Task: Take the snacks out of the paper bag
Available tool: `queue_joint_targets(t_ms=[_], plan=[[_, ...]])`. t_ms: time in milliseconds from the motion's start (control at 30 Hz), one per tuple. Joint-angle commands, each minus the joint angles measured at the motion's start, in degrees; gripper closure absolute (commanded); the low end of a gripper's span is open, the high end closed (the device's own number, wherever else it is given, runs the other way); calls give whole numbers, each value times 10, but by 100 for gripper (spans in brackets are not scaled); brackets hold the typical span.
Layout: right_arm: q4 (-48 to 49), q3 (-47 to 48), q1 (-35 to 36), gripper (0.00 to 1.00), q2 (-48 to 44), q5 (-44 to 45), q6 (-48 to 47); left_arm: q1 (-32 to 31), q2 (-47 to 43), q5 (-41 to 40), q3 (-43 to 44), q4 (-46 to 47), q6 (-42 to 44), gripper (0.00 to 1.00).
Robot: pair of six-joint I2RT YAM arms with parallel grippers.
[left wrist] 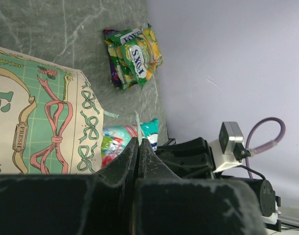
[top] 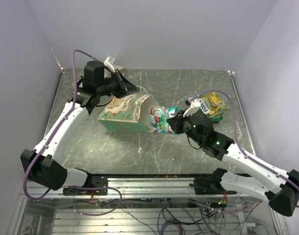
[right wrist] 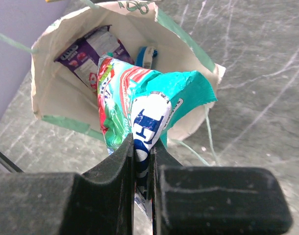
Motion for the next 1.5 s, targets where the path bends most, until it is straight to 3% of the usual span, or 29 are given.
queue_joint_targets(t_ms=[0, 133, 300, 433, 500, 633, 733, 933, 1100, 1133, 1200, 1333, 1467], plan=[[-119, 46, -2, 100, -52, 85, -31, 15, 5, 0, 5, 17, 9, 93], [-188, 102, -1, 100, -65, 206, -29, 29, 2, 4, -7, 14, 10, 93], [-336, 185, -3, 100, -16, 382, 69, 42, -7, 3, -24, 10, 14, 93], [-482, 201, -15, 100, 50, 413, 268, 47, -10, 5, -27, 9, 13, 93], [-495, 186, -40, 100, 68, 367, 347, 48, -9, 6, -21, 6, 14, 93], [-326, 72, -161, 100, 35, 178, 358, 48, -8, 10, -18, 3, 15, 93], [-232, 8, -243, 100, 13, 87, 366, 48, -7, 18, -17, -3, 17, 93], [-183, -40, -318, 100, 43, -15, 397, 49, -20, 19, -18, -16, 21, 93], [-194, -72, -328, 100, 41, 6, 413, 49, -28, 24, -22, -20, 22, 93], [-209, -74, -329, 98, 41, 21, 410, 49, -29, 25, -22, -20, 22, 93], [-274, -57, -339, 83, 58, 41, 399, 49, -27, 31, -23, -20, 24, 93], [-431, 16, -344, 37, 82, 70, 383, 49, -22, 66, -21, -40, 49, 93], [-402, 28, -343, 26, 13, 68, 315, 48, -30, 105, -33, -63, 80, 93]])
